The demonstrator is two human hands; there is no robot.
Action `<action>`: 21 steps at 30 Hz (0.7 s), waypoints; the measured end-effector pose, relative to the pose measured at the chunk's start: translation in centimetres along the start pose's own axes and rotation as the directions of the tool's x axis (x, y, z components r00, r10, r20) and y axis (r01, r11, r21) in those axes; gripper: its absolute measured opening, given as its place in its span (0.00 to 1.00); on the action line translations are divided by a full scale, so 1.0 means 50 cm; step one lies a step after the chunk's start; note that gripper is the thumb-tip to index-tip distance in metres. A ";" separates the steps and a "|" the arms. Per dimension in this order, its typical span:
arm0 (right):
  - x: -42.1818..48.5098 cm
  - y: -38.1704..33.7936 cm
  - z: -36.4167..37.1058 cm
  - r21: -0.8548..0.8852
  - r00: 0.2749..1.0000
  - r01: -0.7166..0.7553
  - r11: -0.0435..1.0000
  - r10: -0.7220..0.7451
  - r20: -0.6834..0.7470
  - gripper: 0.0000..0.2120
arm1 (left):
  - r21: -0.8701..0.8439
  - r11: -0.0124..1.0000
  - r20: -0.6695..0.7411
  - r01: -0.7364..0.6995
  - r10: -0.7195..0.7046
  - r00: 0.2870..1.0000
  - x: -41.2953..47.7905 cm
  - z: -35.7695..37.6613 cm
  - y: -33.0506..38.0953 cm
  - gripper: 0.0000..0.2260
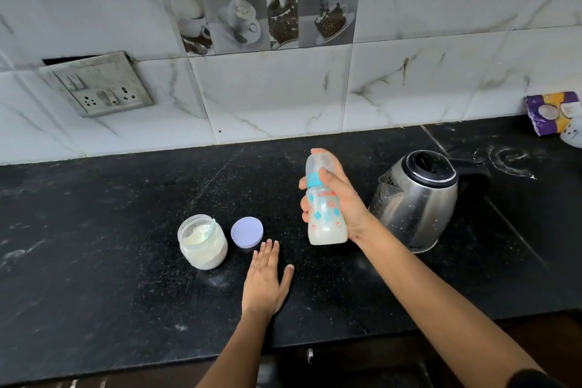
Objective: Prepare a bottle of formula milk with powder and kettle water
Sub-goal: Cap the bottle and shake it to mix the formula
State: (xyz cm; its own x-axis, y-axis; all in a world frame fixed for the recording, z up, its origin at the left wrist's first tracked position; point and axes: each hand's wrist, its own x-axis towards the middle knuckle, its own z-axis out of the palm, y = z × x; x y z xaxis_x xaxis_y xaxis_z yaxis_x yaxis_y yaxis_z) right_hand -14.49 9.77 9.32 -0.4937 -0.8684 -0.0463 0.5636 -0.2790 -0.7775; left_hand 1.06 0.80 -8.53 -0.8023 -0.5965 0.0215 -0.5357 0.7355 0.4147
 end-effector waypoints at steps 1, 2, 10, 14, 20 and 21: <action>0.007 -0.004 0.000 0.024 1.000 0.030 0.999 -0.030 -0.009 0.23 | -0.002 1.000 0.001 0.000 0.000 1.000 0.000 0.000 0.000 0.38; 0.015 -0.010 -0.001 0.093 0.997 0.048 0.995 -0.041 -0.071 0.24 | -0.001 1.000 0.001 -0.001 0.001 1.000 0.001 0.001 0.000 0.38; 0.012 -0.008 -0.004 0.168 0.996 0.067 0.983 -0.055 -0.074 0.29 | 0.010 1.000 -0.008 -0.008 0.008 1.000 -0.001 0.000 0.000 0.38; 0.015 -0.005 -0.014 0.231 0.988 0.030 0.973 0.006 -0.154 0.26 | 0.026 1.000 -0.003 0.004 -0.004 1.000 -0.001 -0.001 0.001 0.32; 0.014 -0.016 -0.004 0.214 0.980 0.106 0.971 -0.065 -0.190 0.19 | 0.020 1.000 -0.010 -0.006 0.006 1.000 -0.001 0.000 0.001 0.38; 0.018 -0.020 -0.005 0.267 0.973 0.120 0.956 -0.060 -0.221 0.21 | 0.018 1.000 -0.017 -0.008 0.008 1.000 -0.001 0.001 0.001 0.38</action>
State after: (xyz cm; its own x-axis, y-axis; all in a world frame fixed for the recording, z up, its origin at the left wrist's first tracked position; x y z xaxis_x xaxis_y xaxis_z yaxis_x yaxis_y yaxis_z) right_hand -15.67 9.39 9.88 -0.6610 -0.7378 -0.1369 0.6566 -0.4802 -0.5816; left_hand 1.04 0.88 -8.56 -0.8022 -0.5956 0.0403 -0.5339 0.7460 0.3980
